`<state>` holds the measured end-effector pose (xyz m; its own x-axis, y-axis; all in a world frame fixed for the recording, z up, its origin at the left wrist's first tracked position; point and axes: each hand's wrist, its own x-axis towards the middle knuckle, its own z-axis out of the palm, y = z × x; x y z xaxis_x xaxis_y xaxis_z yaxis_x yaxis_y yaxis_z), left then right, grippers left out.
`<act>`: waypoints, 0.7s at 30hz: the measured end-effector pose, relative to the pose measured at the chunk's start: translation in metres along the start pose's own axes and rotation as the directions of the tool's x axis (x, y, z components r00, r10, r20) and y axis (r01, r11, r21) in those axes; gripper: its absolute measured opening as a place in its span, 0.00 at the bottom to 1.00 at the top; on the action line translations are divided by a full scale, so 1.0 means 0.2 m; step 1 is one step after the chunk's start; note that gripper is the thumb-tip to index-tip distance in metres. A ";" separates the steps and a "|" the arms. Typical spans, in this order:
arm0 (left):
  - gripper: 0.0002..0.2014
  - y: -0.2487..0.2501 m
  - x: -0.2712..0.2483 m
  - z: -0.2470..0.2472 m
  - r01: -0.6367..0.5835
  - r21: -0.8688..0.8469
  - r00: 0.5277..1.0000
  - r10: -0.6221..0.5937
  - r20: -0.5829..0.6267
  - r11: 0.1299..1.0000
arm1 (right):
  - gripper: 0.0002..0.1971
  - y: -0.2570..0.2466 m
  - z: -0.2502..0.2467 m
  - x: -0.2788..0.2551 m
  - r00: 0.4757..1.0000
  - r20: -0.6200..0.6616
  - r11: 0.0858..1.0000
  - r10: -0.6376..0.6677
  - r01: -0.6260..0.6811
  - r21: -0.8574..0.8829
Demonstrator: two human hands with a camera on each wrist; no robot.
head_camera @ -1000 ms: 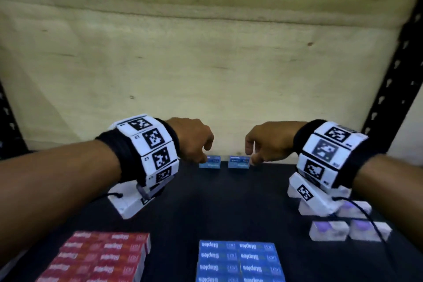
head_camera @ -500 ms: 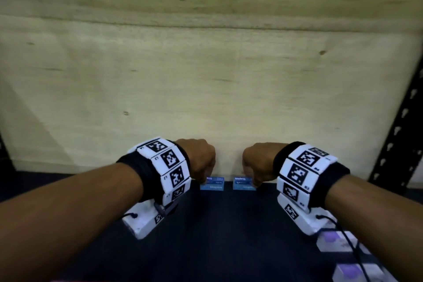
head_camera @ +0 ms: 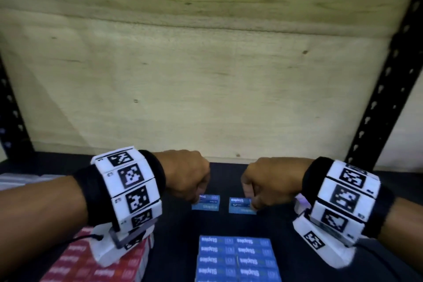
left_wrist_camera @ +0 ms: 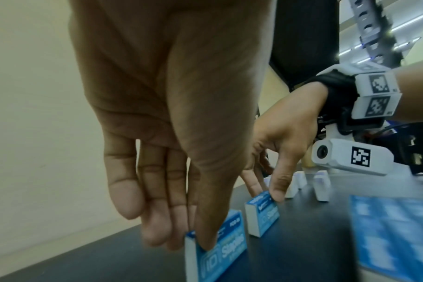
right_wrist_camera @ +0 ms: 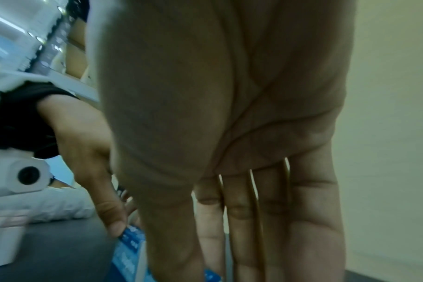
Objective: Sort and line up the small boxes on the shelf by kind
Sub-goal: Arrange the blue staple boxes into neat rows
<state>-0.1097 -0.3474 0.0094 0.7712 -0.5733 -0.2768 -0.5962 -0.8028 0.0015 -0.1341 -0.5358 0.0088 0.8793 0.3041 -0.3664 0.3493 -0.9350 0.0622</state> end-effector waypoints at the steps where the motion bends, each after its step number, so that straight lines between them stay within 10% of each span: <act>1: 0.03 0.01 -0.03 0.01 -0.007 0.001 1.000 0.007 0.006 1.000 | 0.09 -0.01 0.02 -0.04 1.000 -0.002 1.000 -0.009 0.009 0.015; 21: 0.12 0.07 -0.24 0.08 -0.054 -0.183 0.996 0.067 0.065 0.982 | 0.07 -0.03 0.11 -0.31 0.997 0.070 0.958 -0.019 -0.002 0.287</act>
<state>-0.1585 -0.3290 0.0072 0.7133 -0.6138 -0.3384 -0.5862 -0.7871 0.1919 -0.1976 -0.5528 0.0114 0.8479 0.3080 -0.4315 0.2395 -0.9487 -0.2064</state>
